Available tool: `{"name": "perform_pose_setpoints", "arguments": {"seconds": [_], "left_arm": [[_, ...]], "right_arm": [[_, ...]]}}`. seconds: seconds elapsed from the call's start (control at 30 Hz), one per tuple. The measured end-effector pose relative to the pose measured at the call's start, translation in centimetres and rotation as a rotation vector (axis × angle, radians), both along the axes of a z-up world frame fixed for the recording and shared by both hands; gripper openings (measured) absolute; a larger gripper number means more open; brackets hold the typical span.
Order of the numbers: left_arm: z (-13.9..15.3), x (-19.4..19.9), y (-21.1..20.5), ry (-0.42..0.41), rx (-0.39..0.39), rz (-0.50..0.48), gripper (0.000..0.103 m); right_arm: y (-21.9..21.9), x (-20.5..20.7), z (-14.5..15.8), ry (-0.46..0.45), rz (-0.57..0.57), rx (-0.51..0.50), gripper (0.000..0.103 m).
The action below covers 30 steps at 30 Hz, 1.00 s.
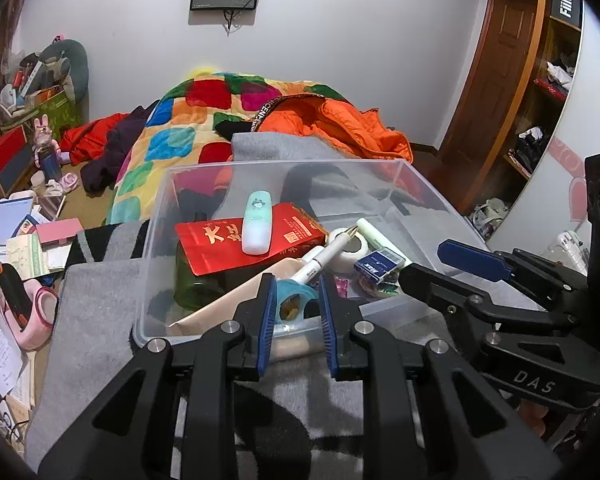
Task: Organize objects
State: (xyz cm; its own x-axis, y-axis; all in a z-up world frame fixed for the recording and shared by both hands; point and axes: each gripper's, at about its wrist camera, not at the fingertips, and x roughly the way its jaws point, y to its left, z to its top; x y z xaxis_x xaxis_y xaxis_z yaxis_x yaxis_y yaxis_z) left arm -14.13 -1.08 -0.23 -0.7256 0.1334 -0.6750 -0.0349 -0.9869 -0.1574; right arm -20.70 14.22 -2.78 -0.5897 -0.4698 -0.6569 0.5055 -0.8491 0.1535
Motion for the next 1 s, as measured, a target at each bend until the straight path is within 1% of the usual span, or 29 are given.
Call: {"name": "perform_pose_setpoints", "arguments": {"seconds": [0.07, 0.1, 0.17, 0.2, 0.23, 0.27, 0.33, 0.37, 0.43, 0.47, 0.53, 0.7, 0.83, 1.0], "left_arm": [[0.3, 0.5, 0.0, 0.011, 0.003, -0.008, 0.02], [0.5, 0.7, 0.0, 0.015, 0.0, -0.008, 0.022], [0.9, 1.3, -0.1, 0.031, 0.0, -0.009, 0.029], [1.1, 1.6, -0.2, 0.04, 0.0, -0.009, 0.035], [1.3, 2.0, -0.2, 0.047, 0.001, -0.007, 0.04], [1.5, 2.3, -0.2, 0.055, 0.0, -0.005, 0.043], [1.8, 3.0, -0.3, 0.071, -0.004, -0.004, 0.051], [1.9, 3.4, -0.3, 0.082, -0.009, 0.001, 0.053], [2.1, 4.1, -0.3, 0.097, -0.014, 0.006, 0.062], [2.1, 4.4, -0.3, 0.102, -0.016, 0.006, 0.064], [2.2, 5.0, -0.2, 0.112, -0.021, 0.004, 0.071], [2.1, 6.1, 0.0, 0.125, -0.029, 0.0, 0.081], [1.8, 6.6, 0.1, 0.129, -0.018, 0.001, 0.087], [1.4, 7.5, 0.3, 0.133, -0.022, 0.014, 0.09]], "right_arm": [[0.1, 0.2, 0.2, 0.003, 0.002, -0.003, 0.049], [0.1, 0.4, 0.3, 0.006, 0.004, -0.004, 0.049], [0.2, 0.8, 0.6, 0.015, 0.011, -0.002, 0.049], [0.2, 1.1, 0.8, 0.021, 0.015, 0.0, 0.051], [0.3, 1.5, 0.9, 0.031, 0.017, 0.003, 0.055], [0.4, 2.0, 1.1, 0.047, 0.015, 0.004, 0.057], [0.6, 2.6, 1.5, 0.066, 0.012, -0.001, 0.067], [0.8, 3.1, 1.7, 0.077, 0.012, -0.005, 0.068], [1.0, 3.7, 1.9, 0.094, 0.011, -0.002, 0.071], [1.1, 4.0, 2.0, 0.104, 0.01, 0.002, 0.073], [1.3, 4.6, 2.2, 0.123, 0.001, 0.005, 0.079], [2.1, 6.0, 2.4, 0.152, -0.026, -0.005, 0.087], [2.8, 6.7, 2.1, 0.157, -0.047, -0.012, 0.094], [3.2, 7.4, 1.6, 0.149, -0.049, -0.011, 0.095]]}}
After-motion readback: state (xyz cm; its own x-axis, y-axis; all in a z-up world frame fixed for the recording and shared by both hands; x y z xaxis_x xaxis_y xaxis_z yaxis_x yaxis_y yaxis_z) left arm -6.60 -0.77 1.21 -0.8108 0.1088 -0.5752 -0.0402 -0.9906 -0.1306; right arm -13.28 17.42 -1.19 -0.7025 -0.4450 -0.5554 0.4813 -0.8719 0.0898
